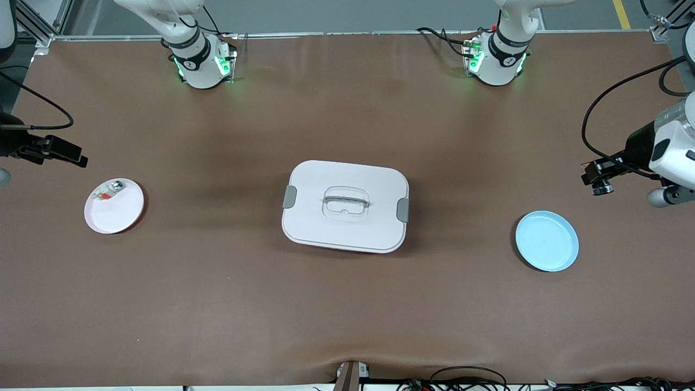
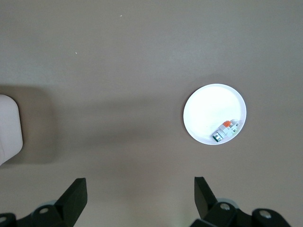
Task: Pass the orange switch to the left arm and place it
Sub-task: 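Move the switch with the left gripper above the light-blue plate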
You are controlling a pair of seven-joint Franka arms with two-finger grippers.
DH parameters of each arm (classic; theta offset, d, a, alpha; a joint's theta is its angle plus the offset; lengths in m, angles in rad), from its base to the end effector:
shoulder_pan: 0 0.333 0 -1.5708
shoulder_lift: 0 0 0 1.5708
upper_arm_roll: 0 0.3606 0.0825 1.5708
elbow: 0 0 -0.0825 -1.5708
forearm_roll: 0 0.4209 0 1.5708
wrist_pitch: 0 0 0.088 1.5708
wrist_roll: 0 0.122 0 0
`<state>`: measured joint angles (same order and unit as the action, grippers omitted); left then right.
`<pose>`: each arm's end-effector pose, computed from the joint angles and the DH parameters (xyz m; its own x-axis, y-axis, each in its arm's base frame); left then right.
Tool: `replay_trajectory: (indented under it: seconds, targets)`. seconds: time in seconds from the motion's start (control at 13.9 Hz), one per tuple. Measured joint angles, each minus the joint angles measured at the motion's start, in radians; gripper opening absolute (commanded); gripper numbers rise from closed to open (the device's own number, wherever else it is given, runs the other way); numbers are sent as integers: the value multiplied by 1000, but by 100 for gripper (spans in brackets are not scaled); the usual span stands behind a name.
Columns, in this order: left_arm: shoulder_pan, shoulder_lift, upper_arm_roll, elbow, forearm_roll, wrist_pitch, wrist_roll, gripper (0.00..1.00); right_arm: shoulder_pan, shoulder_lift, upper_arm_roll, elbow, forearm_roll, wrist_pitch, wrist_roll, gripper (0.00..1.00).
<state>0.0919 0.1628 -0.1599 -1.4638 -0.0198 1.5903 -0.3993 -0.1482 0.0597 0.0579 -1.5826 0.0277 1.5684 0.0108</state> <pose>0.6466 -0.0379 0.6106 0.9439 0.3264 -0.0493 0.3280 -0.9442 0.0287 0.6060 -0.0525 0.6122 0.9922 -0.1005 -0.0741 -0.1029 -0.9942 -0.0303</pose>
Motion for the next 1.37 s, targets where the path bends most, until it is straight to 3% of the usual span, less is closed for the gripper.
replay_trajectory:
  seconds: [0.36, 0.79, 1.37]
  targets:
    - [5, 20, 0, -5, 1, 1, -353, 0, -5, 0, -8, 1, 0, 4, 3, 100]
    - [40, 56, 1, -6, 70, 7, -491, 0, -5, -14, -3, 15, 8, 7, 4, 100]
    - [47, 141, -1, -45, 164, 156, -798, 0, -5, -51, -2, 14, 8, -5, 4, 100]
